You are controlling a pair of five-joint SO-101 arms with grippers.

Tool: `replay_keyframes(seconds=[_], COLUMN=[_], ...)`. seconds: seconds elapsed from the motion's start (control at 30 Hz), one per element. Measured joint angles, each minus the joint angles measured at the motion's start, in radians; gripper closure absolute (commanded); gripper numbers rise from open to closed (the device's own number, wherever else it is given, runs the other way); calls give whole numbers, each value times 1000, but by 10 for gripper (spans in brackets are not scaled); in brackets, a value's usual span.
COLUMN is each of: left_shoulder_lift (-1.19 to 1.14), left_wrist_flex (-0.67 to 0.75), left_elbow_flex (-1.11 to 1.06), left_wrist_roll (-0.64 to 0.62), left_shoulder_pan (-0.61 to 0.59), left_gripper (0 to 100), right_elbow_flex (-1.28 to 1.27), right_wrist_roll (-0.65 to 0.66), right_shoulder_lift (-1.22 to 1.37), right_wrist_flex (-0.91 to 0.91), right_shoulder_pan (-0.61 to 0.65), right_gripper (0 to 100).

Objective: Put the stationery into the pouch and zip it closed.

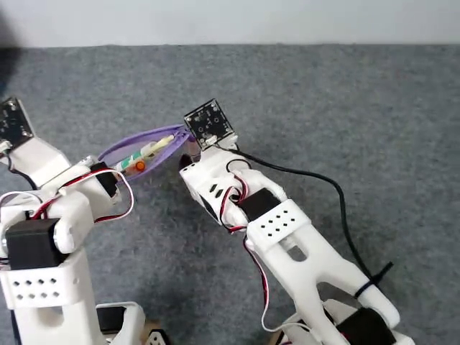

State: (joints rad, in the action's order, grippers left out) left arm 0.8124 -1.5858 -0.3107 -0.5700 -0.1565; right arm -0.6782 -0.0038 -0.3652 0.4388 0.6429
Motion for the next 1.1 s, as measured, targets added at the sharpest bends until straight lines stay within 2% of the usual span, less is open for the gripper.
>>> replay_keyframes(seconds=[0.37,0.6,0.83,1.0,1.1], left_shoulder_lift=[0,0,0,0,0], left_wrist_flex=[0,0,0,0,0], left_elbow_flex=[0,0,0,0,0], left_wrist_roll=[0,0,0,0,0], left_shoulder_pan=[0,0,-3,-3,-5], left_gripper=[988,988,988,988,988], right_elbow_flex=[37,110,126,126,126], right_wrist_roll=[25,28,31,31,31], right_shoulder_lift=[66,124,124,124,124], right_wrist_flex=[0,0,0,0,0], right_shoulder_pan=[3,3,0,0,-2], right_gripper=[748,924,903,996,990])
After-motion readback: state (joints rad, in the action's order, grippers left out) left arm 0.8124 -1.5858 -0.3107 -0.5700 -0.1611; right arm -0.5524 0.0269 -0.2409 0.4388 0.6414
